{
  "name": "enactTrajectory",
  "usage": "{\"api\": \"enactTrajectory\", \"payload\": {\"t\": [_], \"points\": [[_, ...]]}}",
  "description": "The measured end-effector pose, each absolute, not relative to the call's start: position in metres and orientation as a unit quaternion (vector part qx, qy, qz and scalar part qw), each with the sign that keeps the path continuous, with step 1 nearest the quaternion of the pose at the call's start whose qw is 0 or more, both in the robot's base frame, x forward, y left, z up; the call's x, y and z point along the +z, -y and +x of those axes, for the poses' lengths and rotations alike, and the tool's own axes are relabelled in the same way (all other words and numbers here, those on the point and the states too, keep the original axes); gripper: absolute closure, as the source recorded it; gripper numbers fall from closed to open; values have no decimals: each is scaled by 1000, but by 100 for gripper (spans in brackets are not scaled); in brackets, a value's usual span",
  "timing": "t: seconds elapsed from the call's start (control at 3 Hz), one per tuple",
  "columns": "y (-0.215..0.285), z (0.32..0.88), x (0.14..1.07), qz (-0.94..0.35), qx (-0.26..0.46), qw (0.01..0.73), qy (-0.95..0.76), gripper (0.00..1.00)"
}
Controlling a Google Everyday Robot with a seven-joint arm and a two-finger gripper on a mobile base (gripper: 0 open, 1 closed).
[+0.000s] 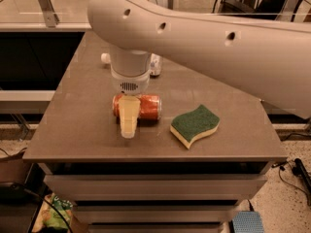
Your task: Knock coke can over
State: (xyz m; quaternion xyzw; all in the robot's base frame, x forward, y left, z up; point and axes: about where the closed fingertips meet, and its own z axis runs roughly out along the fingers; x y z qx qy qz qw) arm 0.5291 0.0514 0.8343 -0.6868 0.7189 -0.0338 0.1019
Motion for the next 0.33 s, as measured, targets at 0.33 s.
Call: {"api": "enactTrajectory", "payload": {"t": [0.33], "points": [[-51,529,834,-687,-34,102,-719,0]]}}
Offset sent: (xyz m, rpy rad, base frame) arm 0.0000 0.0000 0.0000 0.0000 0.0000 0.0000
